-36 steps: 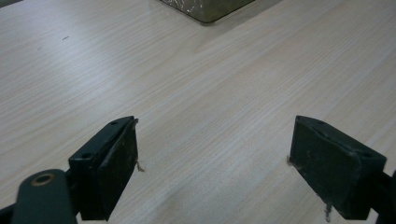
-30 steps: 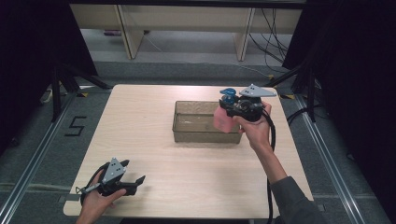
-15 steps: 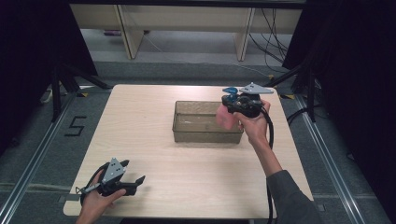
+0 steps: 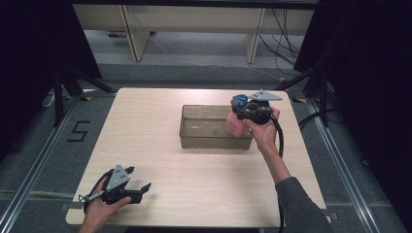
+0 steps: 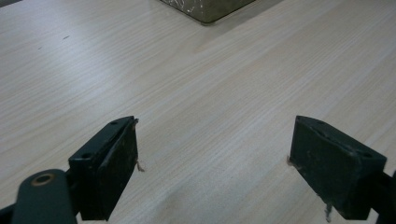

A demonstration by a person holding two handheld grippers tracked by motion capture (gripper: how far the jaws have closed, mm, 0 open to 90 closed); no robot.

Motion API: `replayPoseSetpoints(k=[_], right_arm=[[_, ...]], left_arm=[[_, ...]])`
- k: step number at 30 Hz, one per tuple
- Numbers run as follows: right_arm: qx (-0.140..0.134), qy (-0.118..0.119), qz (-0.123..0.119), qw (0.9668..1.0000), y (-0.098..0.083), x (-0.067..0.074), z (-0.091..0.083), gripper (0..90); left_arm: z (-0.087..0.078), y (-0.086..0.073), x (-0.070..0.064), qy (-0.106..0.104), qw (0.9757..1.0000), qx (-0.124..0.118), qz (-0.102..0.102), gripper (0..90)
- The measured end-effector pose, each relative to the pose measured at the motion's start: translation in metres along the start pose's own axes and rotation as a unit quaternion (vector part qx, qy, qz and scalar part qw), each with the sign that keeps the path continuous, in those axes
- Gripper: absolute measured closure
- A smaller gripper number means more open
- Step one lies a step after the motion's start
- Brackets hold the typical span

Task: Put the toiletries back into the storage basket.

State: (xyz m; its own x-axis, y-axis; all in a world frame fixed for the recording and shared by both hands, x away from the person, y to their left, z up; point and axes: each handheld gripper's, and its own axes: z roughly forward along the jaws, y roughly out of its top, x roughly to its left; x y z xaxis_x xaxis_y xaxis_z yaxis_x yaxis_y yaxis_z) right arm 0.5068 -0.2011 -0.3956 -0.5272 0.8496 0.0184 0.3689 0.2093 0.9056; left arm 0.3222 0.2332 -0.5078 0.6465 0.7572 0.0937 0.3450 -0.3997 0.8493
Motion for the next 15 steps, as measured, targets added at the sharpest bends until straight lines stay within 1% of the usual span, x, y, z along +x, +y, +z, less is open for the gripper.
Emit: replayPoseSetpoints(k=[1,2,3,5,6,7,8,9,10,11,12,13,14,15], right_arm=[[0.002,0.000,-0.007,1.0000,-0.001,-0.001,0.000,53.7],[-0.005,0.000,-0.010,0.9999,-0.002,-0.001,0.002,53.7],[0.005,0.002,0.002,1.0000,-0.003,0.000,0.001,53.7],[0.001,-0.001,-0.009,1.0000,-0.005,0.000,0.002,53.7],[0.006,0.001,-0.002,1.0000,-0.006,0.001,0.002,53.7],[0.001,0.002,-0.013,0.9999,-0.007,0.000,0.003,53.7],[0.007,0.004,-0.008,0.9999,-0.008,0.001,0.003,53.7],[0.009,-0.001,-0.001,1.0000,-0.009,0.002,0.002,53.7],[0.001,0.002,-0.013,0.9999,-0.010,-0.001,0.004,53.7],[0.001,0.000,0.003,1.0000,-0.012,0.002,0.004,53.7],[0.003,-0.001,-0.003,1.0000,-0.012,0.001,0.004,53.7],[0.006,-0.003,-0.017,0.9998,-0.013,-0.002,0.003,53.7],[0.002,0.002,-0.007,1.0000,-0.014,-0.001,0.005,53.7],[0.006,0.003,-0.001,1.0000,-0.015,0.000,0.004,53.7]], left_arm=[[0.000,0.000,0.000,0.001,1.0000,-0.004,-0.004,14.8],[0.001,0.000,0.000,0.001,1.0000,-0.005,-0.001,14.9],[0.000,0.000,0.001,-0.001,1.0000,-0.001,0.005,14.9],[0.000,0.000,0.000,-0.002,1.0000,-0.002,-0.002,14.8],[0.000,0.000,0.000,0.000,1.0000,-0.003,-0.001,14.9],[0.001,0.000,0.001,-0.002,1.0000,-0.003,0.003,14.8],[0.001,0.000,0.000,-0.001,1.0000,-0.003,0.003,14.9],[0.000,0.000,-0.001,-0.001,1.0000,-0.002,-0.001,14.8],[0.000,0.000,0.000,-0.001,1.0000,-0.001,-0.002,14.9],[0.000,0.000,-0.001,0.000,1.0000,-0.002,-0.005,14.9],[0.000,0.000,0.000,-0.001,1.0000,-0.003,0.001,14.9],[0.000,0.000,0.000,-0.001,1.0000,-0.003,0.000,14.8],[0.000,0.000,0.000,-0.001,1.0000,-0.003,-0.001,14.9],[0.000,0.000,0.000,-0.001,1.0000,-0.003,-0.004,14.9]])
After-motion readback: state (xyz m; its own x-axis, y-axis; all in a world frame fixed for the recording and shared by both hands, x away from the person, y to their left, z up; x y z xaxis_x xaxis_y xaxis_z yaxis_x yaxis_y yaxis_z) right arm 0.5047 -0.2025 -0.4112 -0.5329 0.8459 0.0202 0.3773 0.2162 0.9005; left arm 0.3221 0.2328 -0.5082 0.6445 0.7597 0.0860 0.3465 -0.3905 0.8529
